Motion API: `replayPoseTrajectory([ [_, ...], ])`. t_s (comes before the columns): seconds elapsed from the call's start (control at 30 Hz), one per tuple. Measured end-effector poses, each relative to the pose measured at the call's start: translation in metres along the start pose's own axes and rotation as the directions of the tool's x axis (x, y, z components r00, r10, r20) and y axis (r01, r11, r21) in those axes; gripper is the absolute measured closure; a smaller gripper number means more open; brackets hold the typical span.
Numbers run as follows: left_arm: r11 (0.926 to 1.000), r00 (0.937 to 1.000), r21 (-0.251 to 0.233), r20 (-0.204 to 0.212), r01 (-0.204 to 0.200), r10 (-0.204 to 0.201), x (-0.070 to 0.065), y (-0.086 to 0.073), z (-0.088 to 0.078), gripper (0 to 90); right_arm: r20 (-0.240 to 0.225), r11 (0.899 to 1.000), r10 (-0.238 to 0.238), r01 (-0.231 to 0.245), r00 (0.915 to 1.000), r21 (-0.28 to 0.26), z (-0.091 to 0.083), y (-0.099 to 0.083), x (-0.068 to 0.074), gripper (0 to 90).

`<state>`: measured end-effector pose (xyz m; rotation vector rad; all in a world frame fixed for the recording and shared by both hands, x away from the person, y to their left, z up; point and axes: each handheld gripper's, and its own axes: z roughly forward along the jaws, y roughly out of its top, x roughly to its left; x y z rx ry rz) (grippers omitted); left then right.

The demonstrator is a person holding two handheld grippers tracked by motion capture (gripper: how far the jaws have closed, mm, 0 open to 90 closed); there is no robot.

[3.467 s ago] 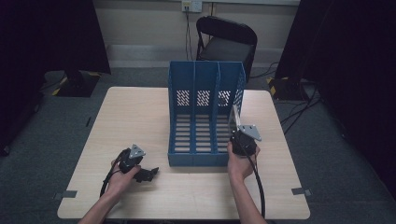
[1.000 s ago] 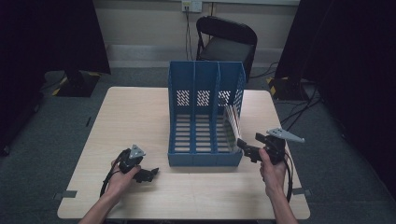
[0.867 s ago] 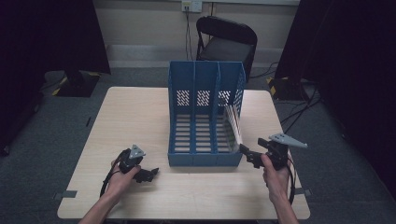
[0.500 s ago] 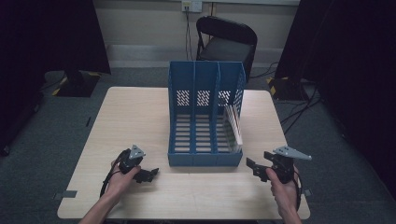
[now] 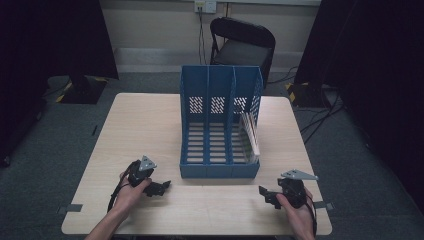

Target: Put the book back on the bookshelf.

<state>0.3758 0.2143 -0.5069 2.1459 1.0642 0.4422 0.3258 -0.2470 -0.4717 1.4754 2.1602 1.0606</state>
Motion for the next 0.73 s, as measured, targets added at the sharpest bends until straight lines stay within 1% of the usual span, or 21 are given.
replayPoseTrajectory([
  [0.03, 1.0000, 1.0000, 0.000, 0.003, 0.003, -0.003, -0.001, 0.000, 0.000, 0.0, 0.001, 1.000, -0.002, 0.002, 1.0000, 0.008, 0.002, -0.001, 0.001, 17.2],
  [0.07, 1.0000, 1.0000, 0.000, 0.004, 0.002, -0.002, -0.001, 0.000, 0.000, 0.0, 0.009, 1.000, -0.014, 0.013, 0.9999, 0.022, 0.006, -0.003, 0.003, 17.3],
  [0.17, 1.0000, 1.0000, 0.000, 0.002, -0.006, 0.006, -0.001, 0.000, 0.000, 0.0, 0.031, 0.996, -0.046, 0.043, 0.9985, 0.080, 0.018, -0.006, 0.010, 19.4],
  [0.2, 1.0000, 1.0000, 0.000, 0.005, -0.004, 0.004, -0.002, 0.000, 0.000, 0.0, 0.039, 0.995, -0.071, 0.068, 0.9967, 0.074, 0.022, -0.006, 0.014, 19.4],
  [0.27, 1.0000, 1.0000, 0.003, 0.006, -0.006, 0.006, -0.002, 0.000, 0.000, 0.0, 0.056, 0.993, -0.096, 0.092, 0.9938, 0.078, 0.027, -0.006, 0.020, 19.4],
  [0.33, 1.0000, 1.0000, 0.001, 0.007, -0.006, 0.006, -0.003, 0.000, 0.001, 0.0, 0.054, 0.990, -0.108, 0.102, 0.9927, 0.094, 0.031, -0.008, 0.022, 18.2],
  [0.4, 1.0000, 1.0000, 0.001, 0.007, -0.007, 0.007, -0.003, 0.001, 0.001, 0.0, 0.080, 0.990, -0.119, 0.112, 0.9897, 0.082, 0.033, -0.010, 0.024, 17.7],
  [0.43, 1.0000, 1.0000, 0.001, 0.007, -0.006, 0.006, -0.003, 0.001, 0.001, 0.0, 0.084, 0.990, -0.124, 0.118, 0.9887, 0.076, 0.034, -0.011, 0.025, 16.1],
  [0.5, 1.0000, 0.9999, 0.002, 0.010, -0.007, 0.007, -0.003, 0.001, 0.001, 0.0, 0.095, 0.992, -0.120, 0.116, 0.9883, 0.048, 0.037, -0.013, 0.025, 12.3],
  [0.53, 1.0000, 0.9999, 0.002, 0.011, -0.010, 0.010, -0.003, 0.001, 0.001, 0.0, 0.091, 0.992, -0.123, 0.122, 0.9883, 0.010, 0.039, -0.015, 0.024, 12.2],
  [0.6, 0.9999, 0.9998, 0.001, 0.017, -0.010, 0.010, -0.003, 0.002, 0.002, 0.0, 0.089, 0.992, -0.126, 0.126, 0.9881, 0.004, 0.039, -0.016, 0.024, 12.2],
  [0.73, 0.9999, 0.9998, 0.004, 0.014, -0.014, 0.014, -0.002, 0.002, 0.002, 0.0, 0.090, 0.992, -0.125, 0.125, 0.9881, 0.004, 0.039, -0.016, 0.024, 12.1],
])
